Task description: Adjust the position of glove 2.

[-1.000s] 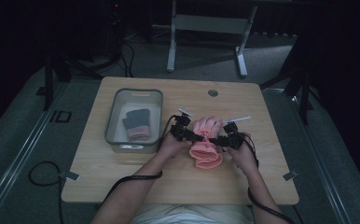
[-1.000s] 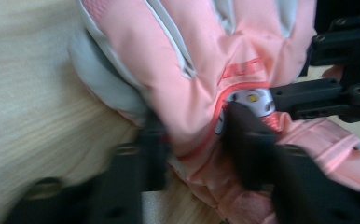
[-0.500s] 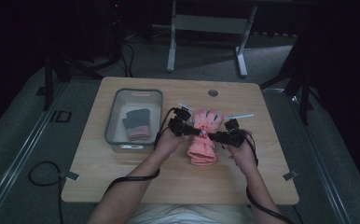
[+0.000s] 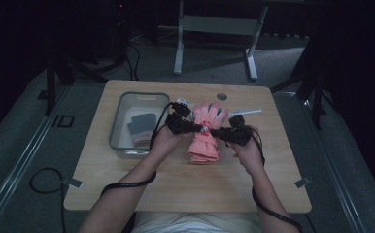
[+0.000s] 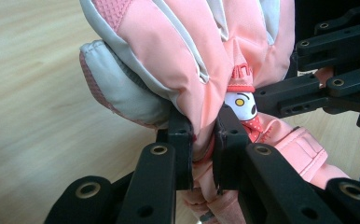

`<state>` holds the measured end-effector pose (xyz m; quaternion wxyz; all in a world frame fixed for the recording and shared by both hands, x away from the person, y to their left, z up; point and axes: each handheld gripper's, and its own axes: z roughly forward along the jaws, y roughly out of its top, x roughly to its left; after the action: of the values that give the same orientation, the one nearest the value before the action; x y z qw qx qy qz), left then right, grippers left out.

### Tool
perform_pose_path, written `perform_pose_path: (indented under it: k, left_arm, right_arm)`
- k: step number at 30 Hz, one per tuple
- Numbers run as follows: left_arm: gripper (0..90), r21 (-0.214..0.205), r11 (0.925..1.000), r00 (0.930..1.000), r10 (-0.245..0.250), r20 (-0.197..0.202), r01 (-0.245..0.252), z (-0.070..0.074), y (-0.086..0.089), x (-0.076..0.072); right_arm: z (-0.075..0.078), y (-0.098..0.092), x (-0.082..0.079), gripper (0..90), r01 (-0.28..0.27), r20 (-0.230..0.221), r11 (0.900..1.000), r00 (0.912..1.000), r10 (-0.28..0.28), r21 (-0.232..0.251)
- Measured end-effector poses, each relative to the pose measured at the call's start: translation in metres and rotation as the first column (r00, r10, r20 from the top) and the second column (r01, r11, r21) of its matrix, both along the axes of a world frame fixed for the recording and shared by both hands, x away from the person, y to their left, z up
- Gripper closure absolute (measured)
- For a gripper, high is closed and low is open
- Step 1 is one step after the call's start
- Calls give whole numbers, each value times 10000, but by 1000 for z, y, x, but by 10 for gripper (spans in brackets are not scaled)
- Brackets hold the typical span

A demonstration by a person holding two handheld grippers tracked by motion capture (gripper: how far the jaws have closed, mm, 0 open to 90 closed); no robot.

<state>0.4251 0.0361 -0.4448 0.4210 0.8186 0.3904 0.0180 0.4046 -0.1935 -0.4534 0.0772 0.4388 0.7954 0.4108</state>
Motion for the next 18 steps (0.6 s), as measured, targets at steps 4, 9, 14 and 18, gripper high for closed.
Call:
perform_pose_path:
  k: [4,9,14,18]
  left_arm:
    - [800,-27,9997,9996,259,112,-259,16,21,1]
    - [801,87,9981,9980,605,184,-606,28,42,2]
    - [802,288,9954,9954,900,339,-910,46,65,2]
    - [802,539,9909,9912,1208,540,-1237,61,85,1]
  right_arm:
    - [16,20,5,694,-205,210,9998,9996,204,45]
    - [26,41,12,695,-468,339,9989,9983,467,35]
    - [39,65,19,697,-773,472,9969,9959,765,140]
    - [51,86,24,697,-1012,633,9947,9930,998,187]
